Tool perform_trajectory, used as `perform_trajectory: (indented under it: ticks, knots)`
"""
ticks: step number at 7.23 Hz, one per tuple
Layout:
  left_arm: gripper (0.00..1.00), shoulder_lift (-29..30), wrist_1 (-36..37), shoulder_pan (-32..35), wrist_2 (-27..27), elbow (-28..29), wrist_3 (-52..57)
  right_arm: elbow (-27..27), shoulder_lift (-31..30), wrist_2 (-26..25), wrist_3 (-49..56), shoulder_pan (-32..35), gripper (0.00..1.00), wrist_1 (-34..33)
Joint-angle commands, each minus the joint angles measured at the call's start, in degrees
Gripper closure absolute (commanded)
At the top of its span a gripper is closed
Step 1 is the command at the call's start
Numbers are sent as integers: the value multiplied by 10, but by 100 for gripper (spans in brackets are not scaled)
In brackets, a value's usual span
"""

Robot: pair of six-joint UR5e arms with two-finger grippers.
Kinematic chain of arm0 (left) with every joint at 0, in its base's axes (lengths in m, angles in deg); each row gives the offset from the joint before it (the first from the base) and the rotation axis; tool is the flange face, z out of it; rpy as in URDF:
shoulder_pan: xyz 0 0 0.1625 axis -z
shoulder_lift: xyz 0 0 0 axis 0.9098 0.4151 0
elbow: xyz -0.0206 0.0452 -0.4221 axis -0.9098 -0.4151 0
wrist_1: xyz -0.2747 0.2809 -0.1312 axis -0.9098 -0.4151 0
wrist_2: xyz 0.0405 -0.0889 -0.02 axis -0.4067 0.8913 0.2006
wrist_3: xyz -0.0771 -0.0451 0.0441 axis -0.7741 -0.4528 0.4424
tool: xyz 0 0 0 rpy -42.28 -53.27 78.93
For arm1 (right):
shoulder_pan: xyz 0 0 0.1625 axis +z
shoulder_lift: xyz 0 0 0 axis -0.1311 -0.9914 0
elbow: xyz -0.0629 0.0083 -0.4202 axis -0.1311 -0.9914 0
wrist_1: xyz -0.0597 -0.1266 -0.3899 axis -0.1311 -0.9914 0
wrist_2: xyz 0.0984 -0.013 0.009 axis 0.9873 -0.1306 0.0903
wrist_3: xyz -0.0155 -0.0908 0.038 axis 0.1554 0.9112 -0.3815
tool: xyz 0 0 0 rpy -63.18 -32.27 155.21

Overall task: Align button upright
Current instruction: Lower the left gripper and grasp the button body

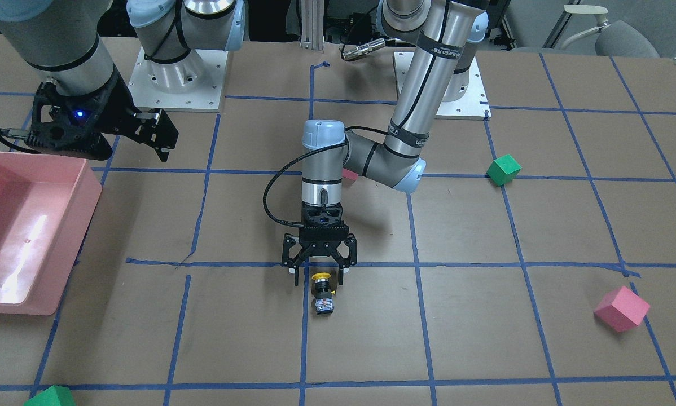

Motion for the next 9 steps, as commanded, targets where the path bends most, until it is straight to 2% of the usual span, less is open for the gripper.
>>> perform_trajectory:
  ticks: [1,2,4,5,7,8,9]
  knots:
    - [17,5,0,0,1,-2,0,1,0,-2,-1,1,0,-3]
    - [48,5,-2,0,1,-2,0,1,1,1,-1,1,0,-5]
    - [92,4,-2,-1,1,-1,1,1,0,7,-1,1,0,-8]
    - [100,0,-5,-1,0,-2,1,1,0,4,0,1,0,-8]
    - [100,-26,-51,-12,1,7,0,0,0,0,5,1,0,-8]
    - [100,-54,-124,-30,34,13,-4,1,0,0,5,1,0,-8]
    - [100,-92,-239,-42,83,29,-26,2,0,0,5,1,0,-8]
